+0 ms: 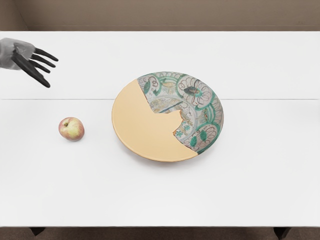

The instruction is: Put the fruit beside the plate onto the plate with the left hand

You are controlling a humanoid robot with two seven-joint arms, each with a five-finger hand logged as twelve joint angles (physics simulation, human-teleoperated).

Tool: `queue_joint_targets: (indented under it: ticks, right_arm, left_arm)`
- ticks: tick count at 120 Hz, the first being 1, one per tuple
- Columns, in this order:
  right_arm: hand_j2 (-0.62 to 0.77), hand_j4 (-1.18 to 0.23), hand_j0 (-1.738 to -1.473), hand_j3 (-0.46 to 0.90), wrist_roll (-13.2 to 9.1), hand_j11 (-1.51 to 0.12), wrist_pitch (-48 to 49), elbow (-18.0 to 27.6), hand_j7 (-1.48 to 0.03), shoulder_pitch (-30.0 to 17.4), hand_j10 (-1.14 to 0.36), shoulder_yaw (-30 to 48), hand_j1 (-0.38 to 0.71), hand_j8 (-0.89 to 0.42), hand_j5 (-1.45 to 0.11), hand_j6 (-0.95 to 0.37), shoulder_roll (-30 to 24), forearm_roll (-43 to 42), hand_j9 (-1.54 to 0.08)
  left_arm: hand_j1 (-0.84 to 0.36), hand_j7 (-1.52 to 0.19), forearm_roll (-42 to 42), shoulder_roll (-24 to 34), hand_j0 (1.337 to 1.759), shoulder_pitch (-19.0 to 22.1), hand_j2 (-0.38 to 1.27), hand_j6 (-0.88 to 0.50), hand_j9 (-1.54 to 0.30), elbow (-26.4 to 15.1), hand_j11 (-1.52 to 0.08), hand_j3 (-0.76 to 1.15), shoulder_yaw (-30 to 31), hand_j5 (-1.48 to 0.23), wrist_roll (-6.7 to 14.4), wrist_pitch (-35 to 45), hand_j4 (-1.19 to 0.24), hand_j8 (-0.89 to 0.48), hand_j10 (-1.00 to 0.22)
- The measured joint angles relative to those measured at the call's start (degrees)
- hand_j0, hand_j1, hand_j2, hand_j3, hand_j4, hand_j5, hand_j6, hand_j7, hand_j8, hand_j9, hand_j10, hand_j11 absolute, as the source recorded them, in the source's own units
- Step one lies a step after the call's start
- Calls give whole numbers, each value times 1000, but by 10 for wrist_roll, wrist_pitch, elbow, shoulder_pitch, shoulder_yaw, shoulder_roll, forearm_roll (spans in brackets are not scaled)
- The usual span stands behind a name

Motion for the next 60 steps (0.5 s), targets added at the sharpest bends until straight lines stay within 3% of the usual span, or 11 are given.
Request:
queue_joint_targets:
  ticks: [21,38,43,50,60]
  right_arm:
    - [-7,-33,-1658,0,-1,-43,-3,-1,-43,1,-33,0,-310,-33,-43,-33,0,-1,-43]
    - [-7,-33,-1658,0,-1,-43,-3,-1,-43,2,-33,0,-310,-33,-43,-33,0,-1,-43]
    - [-7,-33,-1658,0,-1,-43,-4,-1,-43,2,-33,0,-310,-33,-43,-33,0,-1,-43]
    - [-7,-33,-1658,0,-1,-43,-4,-1,-43,2,-33,0,-310,-33,-43,-33,0,-1,-43]
    - [-7,-33,-1658,0,-1,-43,-4,-1,-43,2,-33,0,-310,-33,-43,-33,0,-1,-43]
  left_arm:
    - [57,-317,9,5,1658,6,49,-245,-316,-7,-317,0,6,-317,0,0,-245,-246,-245]
    - [57,-318,56,25,1658,1,49,-246,-317,-70,-318,0,17,-318,0,0,-246,-246,-245]
    - [57,-317,74,57,1658,-30,49,-245,-317,-98,-317,0,31,-317,0,0,-245,-245,-244]
    - [56,-318,89,68,1658,-36,50,-245,-318,-148,-318,0,57,-318,0,18,-245,-245,-245]
    - [52,-322,100,113,1658,-57,50,-249,-322,-260,-322,0,119,-322,-3,133,-249,-249,-249]
